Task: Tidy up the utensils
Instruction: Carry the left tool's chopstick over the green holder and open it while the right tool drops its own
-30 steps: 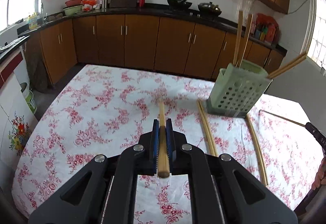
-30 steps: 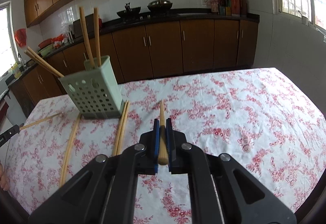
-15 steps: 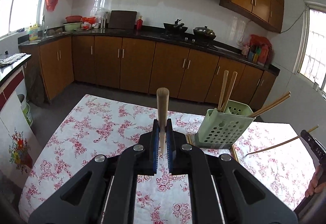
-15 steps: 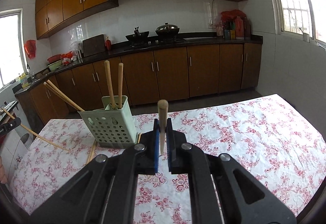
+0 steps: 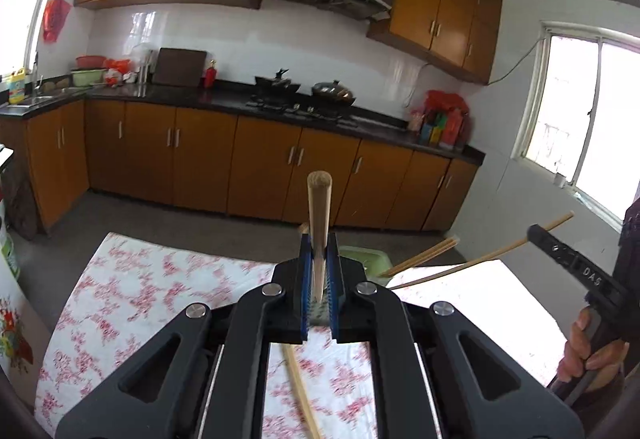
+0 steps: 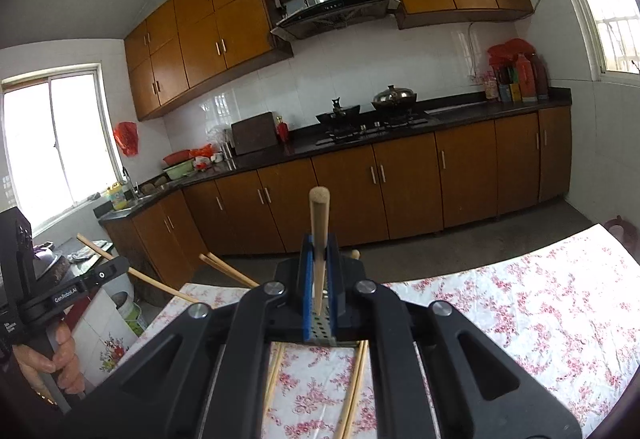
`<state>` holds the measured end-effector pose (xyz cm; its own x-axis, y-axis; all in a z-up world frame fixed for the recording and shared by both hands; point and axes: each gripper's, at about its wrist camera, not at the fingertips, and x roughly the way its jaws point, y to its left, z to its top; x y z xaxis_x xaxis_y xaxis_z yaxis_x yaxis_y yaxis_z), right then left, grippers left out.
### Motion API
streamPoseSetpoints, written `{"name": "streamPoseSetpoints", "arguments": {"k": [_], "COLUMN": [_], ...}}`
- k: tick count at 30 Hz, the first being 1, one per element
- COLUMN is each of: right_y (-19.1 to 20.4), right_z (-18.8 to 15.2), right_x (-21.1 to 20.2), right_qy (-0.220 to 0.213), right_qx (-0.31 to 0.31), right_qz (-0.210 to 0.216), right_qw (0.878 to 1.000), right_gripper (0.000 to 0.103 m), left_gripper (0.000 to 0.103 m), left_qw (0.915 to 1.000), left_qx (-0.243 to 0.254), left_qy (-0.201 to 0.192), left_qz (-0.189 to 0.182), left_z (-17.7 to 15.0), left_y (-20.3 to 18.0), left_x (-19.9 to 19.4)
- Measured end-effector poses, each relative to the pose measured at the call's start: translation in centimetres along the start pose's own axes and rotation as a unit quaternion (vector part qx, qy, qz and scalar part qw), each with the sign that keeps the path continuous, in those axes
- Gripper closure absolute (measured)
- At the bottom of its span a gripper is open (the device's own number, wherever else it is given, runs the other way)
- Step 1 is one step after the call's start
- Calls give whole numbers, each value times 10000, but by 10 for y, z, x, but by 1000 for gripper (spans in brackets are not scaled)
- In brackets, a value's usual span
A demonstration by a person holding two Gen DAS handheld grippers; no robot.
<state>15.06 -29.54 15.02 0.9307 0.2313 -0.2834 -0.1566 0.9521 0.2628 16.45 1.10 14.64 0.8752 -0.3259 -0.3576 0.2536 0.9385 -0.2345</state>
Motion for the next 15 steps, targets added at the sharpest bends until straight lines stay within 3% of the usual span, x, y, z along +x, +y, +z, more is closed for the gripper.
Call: {"name": "streamPoseSetpoints", "arguments": {"k": [7, 15], "right_y": [16, 13], "right_z": [16, 7], "right_x": [24, 81], "right_qy": [-235, 295], "right_qx": [-178, -199], "right_qz": [-91, -235], "right_qw": [9995, 9991], "right_gripper": [96, 96], "left_gripper": [96, 96], "left_qw": [9995, 9993], "left_qx": [-13, -36], "left_qy": [-320, 221], "left_qz": [67, 311], "left_z": [20, 3], "left_y": [-19, -16], "left_x": [30, 84]}}
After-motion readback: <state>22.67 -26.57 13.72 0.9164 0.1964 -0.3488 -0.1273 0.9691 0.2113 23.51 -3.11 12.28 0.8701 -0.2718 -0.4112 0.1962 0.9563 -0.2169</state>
